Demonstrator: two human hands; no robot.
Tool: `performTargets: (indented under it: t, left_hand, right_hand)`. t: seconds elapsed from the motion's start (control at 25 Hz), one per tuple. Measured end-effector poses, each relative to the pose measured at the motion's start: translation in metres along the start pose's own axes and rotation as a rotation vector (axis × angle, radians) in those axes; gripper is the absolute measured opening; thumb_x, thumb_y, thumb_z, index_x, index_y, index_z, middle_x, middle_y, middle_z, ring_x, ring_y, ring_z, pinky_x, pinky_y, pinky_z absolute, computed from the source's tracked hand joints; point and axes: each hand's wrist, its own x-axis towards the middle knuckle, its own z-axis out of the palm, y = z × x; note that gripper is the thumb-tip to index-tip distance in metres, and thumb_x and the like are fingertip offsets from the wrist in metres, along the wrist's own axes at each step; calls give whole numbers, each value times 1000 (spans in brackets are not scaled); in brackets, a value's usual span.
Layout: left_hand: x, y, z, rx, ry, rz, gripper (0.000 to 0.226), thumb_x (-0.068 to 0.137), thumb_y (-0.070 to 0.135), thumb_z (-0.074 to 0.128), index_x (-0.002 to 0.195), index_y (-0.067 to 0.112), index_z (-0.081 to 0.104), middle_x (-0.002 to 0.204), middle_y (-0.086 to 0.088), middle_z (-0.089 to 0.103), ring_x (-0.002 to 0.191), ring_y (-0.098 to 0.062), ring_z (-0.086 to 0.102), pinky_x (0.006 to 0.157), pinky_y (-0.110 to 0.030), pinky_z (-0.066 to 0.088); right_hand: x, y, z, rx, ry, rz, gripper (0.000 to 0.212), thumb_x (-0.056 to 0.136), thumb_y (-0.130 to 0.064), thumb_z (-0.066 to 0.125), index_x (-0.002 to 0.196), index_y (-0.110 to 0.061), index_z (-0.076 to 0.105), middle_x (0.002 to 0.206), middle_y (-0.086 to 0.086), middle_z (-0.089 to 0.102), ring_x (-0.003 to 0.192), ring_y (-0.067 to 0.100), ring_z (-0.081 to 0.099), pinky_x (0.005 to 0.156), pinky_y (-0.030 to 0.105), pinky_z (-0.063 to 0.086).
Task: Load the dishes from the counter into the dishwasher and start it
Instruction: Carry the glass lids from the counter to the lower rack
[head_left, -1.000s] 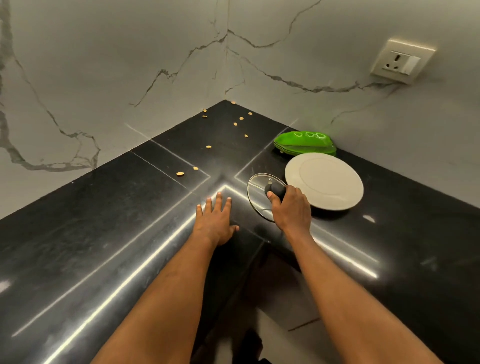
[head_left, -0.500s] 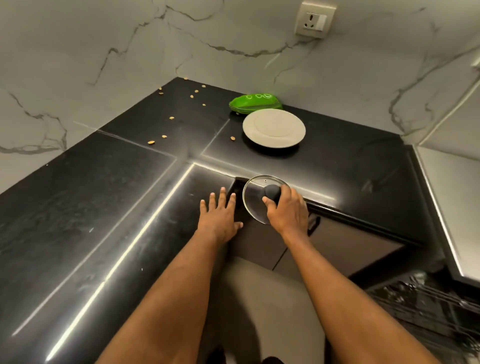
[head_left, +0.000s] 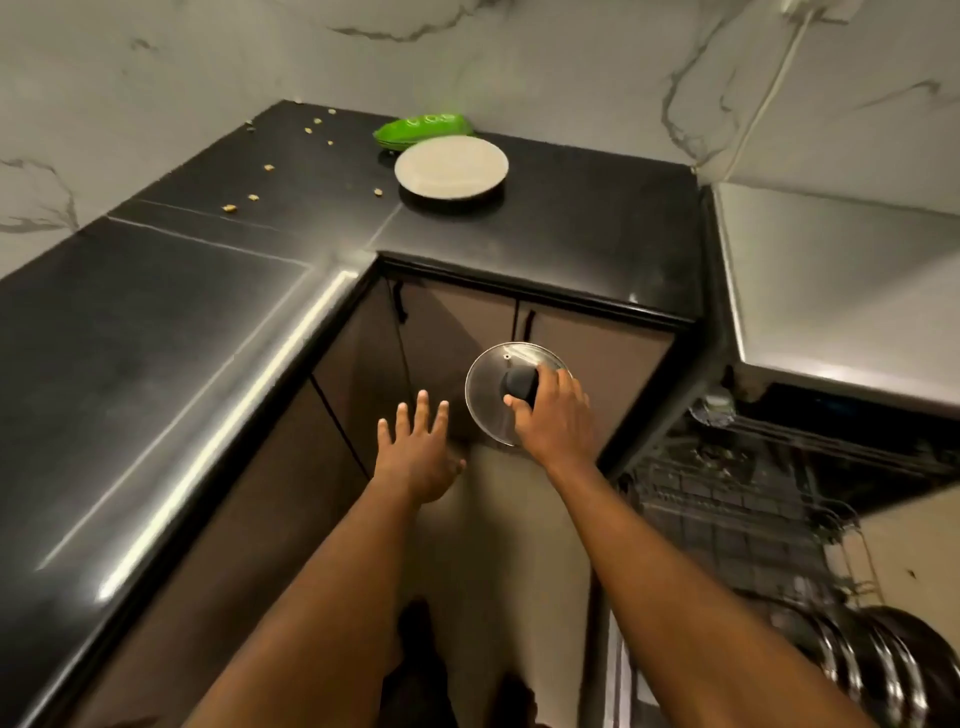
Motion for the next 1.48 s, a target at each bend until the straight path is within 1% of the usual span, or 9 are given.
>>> performTargets:
  t: [0.24, 0.48, 0.64, 0.72, 0.92, 1.12, 1.24, 1.36, 1.48]
  left_hand:
    - [-73, 50, 58, 69, -43, 36, 87, 97, 53, 48, 156, 25, -10, 161, -7, -24, 149, -33, -15, 119, -55, -2]
    - [-122, 101, 108, 62, -64, 133, 88, 97, 50, 49, 157, 23, -9, 161, -8, -23, 149, -35, -15, 119, -55, -2]
    - [-164, 140, 158, 65, -193, 199, 86, 98, 47, 47, 156, 22, -12, 161, -10, -25, 148, -36, -16, 118, -56, -3]
    - [-177, 158, 178, 104, -231, 210, 85, 99, 46, 47, 156, 22, -12, 161, -10, -25, 148, -36, -17, 119, -55, -3]
    - [-186, 221, 220, 177, -332, 271, 83, 99, 44, 45, 157, 20, -9, 162, -11, -22, 149, -36, -14, 119, -55, -2]
    - [-188, 299, 286, 290, -462, 318, 81, 100, 38, 44, 157, 18, -10, 162, -11, -21, 150, -33, -15, 120, -52, -2]
    - [-168, 350, 348, 302, -543, 324, 81, 100, 35, 43, 156, 20, -13, 161, -10, -23, 149, -31, -19, 119, -50, -7]
    - [-135, 394, 407, 273, -592, 352, 79, 101, 31, 41, 155, 22, -16, 160, -8, -27, 147, -30, -24, 119, -48, -10]
    - [-95, 424, 459, 275, -634, 370, 81, 101, 32, 41, 154, 22, -20, 159, -9, -29, 147, -31, -25, 120, -48, -11]
  right_hand:
    - [-106, 80, -27, -57, -66, 67, 48, 90, -47, 56, 123, -12, 52, 123, 7, 57, 114, 27, 51, 95, 39, 42]
    - [-209, 144, -43, -54, -108, 223, 47, 91, -47, 55, 123, -14, 53, 123, 6, 57, 114, 26, 51, 95, 38, 43]
    - [-275, 193, -54, -47, -172, 344, 47, 93, -47, 54, 126, -14, 52, 123, 6, 57, 114, 24, 51, 95, 37, 45]
    - [-298, 217, -59, 0, -189, 457, 46, 93, -45, 55, 126, -13, 52, 125, 7, 57, 115, 26, 52, 95, 39, 44]
    - [-329, 294, -75, 120, -175, 688, 41, 94, -40, 57, 118, -7, 53, 118, 13, 58, 110, 32, 53, 91, 41, 44]
    - [-337, 392, -83, 315, -156, 893, 41, 95, -40, 55, 119, -8, 57, 115, 13, 59, 109, 34, 55, 88, 39, 45]
    - [-331, 465, -59, 404, -150, 957, 37, 96, -38, 54, 116, -8, 60, 108, 12, 63, 102, 32, 58, 80, 34, 44]
    - [-314, 528, -22, 487, -153, 1046, 35, 97, -37, 52, 118, -10, 60, 107, 10, 65, 101, 29, 60, 82, 34, 46]
    - [-292, 576, 14, 580, -151, 1116, 33, 99, -34, 51, 122, -11, 60, 105, 3, 62, 98, 19, 57, 80, 28, 40]
